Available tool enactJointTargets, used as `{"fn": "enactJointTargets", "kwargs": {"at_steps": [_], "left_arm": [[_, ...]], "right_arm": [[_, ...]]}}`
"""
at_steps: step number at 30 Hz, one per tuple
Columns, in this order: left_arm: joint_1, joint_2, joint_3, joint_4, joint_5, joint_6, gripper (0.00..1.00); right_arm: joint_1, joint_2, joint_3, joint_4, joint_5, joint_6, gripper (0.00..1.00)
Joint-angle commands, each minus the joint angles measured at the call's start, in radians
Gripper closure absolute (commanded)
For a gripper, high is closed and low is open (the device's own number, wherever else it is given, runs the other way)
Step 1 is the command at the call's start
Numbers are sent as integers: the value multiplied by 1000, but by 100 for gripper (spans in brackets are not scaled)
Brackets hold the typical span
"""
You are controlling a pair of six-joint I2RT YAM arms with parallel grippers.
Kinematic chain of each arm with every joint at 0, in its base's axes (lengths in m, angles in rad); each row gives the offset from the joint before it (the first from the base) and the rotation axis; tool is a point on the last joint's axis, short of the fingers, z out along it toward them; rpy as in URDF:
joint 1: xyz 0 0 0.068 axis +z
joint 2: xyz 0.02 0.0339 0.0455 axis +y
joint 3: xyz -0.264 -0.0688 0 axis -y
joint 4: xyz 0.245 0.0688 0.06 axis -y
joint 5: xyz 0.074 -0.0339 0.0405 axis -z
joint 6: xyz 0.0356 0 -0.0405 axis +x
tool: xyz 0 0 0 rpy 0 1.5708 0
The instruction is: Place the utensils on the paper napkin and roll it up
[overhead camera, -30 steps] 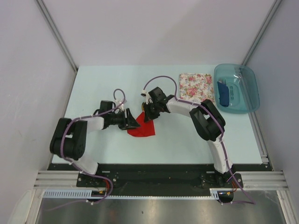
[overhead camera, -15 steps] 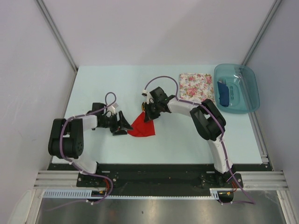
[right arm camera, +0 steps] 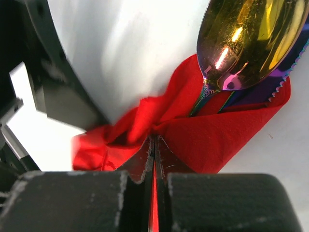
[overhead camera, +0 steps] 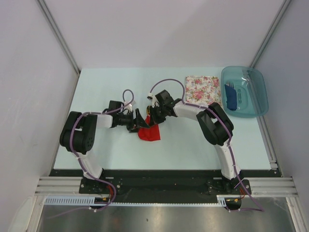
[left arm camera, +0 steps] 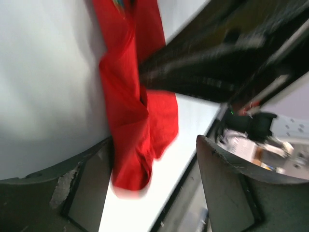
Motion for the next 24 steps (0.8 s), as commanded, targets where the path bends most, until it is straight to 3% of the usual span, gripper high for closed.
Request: {"fn": "enactJointTargets", "kwargs": {"at_steps": [1,10,24], "left_arm": [[4,36,63,42,-205,62,25],[31,67,48,-41,-169,106,27],[93,-70,-146,-95,-15,82,33]], "right_arm": [[1,74,-36,-27,88,-27,100],[1,80,-35,-27,87,-26,100],[-8,82,-47,-11,79,-24,100]]}}
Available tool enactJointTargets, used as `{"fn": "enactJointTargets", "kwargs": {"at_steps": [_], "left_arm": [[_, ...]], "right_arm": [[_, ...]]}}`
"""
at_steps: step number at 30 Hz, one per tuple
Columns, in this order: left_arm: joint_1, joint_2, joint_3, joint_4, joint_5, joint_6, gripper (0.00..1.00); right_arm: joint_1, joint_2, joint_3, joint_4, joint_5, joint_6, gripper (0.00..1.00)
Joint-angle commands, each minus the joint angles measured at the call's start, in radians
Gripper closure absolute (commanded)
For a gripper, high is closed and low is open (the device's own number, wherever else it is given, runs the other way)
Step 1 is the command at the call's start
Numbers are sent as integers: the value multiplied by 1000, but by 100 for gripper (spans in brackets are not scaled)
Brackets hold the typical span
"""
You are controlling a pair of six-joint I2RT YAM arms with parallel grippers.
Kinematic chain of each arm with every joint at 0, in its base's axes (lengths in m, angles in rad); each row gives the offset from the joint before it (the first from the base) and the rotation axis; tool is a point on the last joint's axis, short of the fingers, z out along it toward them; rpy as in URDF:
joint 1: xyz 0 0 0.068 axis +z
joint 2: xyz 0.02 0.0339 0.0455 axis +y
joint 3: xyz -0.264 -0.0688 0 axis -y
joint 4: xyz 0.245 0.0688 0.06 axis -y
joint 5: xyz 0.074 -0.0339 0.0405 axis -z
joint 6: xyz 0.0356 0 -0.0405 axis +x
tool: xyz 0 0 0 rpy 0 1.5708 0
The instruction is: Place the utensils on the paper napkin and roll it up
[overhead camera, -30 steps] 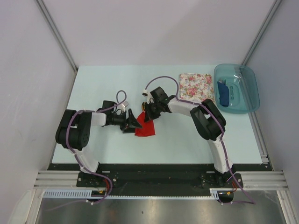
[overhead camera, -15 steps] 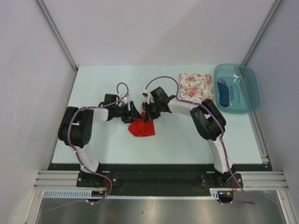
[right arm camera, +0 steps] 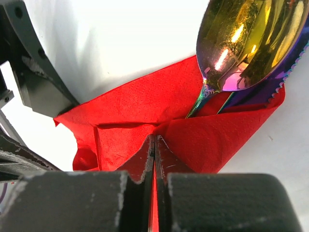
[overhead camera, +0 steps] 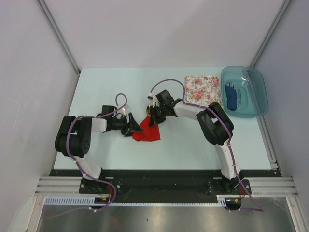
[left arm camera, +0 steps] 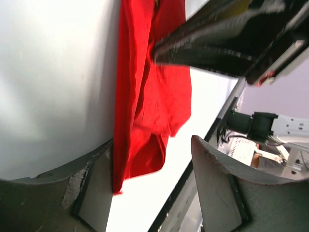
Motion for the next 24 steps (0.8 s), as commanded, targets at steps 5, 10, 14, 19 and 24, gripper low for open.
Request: {"fn": "enactJointTargets", "kwargs": {"at_steps": [5,10,14,19,24], "left_arm": [[12,-8,-51,-53,17,2,38],[31,-40,-71,-3,45,-39,44],[31,-28,-102,-18,40,-54,43],[31,-23,-135,-1,11,-63,32],[31,41,-88,62,8,-86,36]], "right_arm": [[-2,80,-50,-13,95,-18,100],[-1,80,-55,-8,90,-16,100],[-2,77,-56,-8,90,-18,100],[-1,76,-56,-8,90,-15,100],[1,76,-61,-5,89,-7,100]]}}
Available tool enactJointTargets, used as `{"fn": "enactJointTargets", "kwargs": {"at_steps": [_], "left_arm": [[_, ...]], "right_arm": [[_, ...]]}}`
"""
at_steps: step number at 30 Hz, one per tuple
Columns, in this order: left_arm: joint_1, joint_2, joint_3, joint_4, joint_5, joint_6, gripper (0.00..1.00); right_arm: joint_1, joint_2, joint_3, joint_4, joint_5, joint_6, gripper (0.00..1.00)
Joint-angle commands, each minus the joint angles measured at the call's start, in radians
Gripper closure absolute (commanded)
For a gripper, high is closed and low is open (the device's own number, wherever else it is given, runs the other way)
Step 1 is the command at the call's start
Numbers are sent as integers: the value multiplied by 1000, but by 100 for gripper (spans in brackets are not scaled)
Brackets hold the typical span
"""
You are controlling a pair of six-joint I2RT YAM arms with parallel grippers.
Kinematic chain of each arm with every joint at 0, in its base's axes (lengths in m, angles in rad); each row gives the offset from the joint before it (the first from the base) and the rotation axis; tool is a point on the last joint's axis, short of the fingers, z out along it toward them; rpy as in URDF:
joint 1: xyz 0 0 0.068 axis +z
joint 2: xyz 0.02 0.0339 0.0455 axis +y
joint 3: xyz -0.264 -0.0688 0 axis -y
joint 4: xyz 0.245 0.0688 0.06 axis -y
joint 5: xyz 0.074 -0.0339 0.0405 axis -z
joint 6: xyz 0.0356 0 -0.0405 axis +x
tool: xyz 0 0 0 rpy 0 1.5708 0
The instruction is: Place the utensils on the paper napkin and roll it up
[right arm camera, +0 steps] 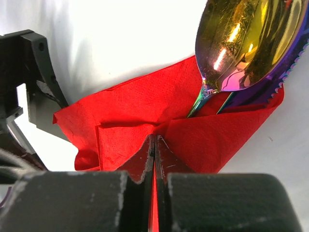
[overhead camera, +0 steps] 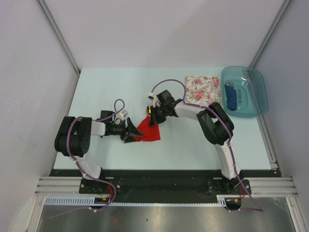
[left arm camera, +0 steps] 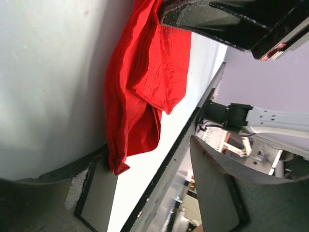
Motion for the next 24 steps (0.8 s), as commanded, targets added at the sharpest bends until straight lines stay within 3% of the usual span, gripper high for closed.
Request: {"fn": "enactJointTargets", "kwargs": {"at_steps": [1,7,11,24], "left_arm": [[2,63,17,54,-85,-4,37],[0,37,33,65,-146,23,44],[0,20,16,59,-209,31,37],[-64,155,36,257,-122,-51,32]], "right_arm": [[8,77,-47,-32,111,-25,100],[11,82,-43,-32,114,-31,100],[11,85,-38,-32,117,-29,100],[17,97,-34,-32,117,-16,100]]}}
